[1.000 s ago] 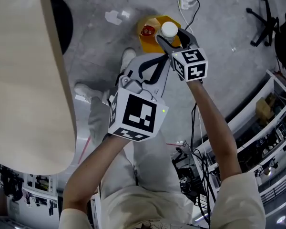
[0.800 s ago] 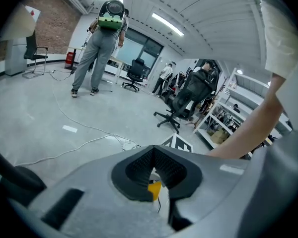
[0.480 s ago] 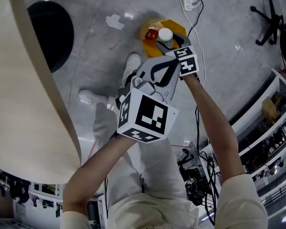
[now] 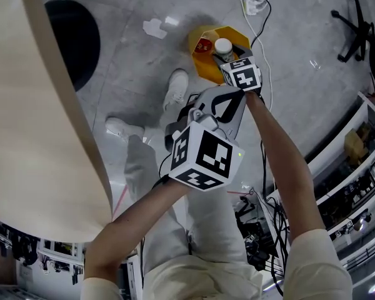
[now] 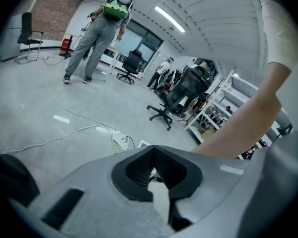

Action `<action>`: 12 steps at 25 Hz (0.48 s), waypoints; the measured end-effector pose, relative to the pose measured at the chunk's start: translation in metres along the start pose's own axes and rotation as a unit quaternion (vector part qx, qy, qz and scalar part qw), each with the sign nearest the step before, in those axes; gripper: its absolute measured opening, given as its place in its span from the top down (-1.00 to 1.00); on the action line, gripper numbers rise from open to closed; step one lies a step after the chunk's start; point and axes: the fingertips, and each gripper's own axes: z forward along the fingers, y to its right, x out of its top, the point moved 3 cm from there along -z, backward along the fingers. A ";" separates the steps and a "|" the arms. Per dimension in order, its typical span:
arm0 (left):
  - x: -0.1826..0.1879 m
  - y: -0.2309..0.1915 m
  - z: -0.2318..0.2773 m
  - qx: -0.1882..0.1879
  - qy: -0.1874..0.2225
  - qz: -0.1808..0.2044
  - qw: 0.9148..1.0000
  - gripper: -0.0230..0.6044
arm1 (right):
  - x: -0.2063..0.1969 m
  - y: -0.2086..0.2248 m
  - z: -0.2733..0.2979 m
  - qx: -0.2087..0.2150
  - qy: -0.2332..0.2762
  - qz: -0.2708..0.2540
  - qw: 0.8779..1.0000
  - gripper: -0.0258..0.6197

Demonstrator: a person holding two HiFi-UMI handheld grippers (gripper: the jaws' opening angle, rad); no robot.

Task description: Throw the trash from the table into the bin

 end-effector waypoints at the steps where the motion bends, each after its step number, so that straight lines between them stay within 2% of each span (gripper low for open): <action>1: -0.002 -0.001 0.000 0.001 0.000 -0.006 1.000 0.91 | -0.001 0.000 0.001 -0.002 0.000 0.003 1.000 -0.01; 5: -0.006 -0.013 0.000 0.010 0.003 -0.027 1.000 0.91 | 0.000 0.003 0.001 -0.004 0.006 0.011 1.000 -0.11; 12: -0.006 0.003 0.000 -0.009 -0.002 -0.018 1.000 0.91 | 0.007 0.004 -0.017 -0.001 0.021 0.008 1.000 -0.09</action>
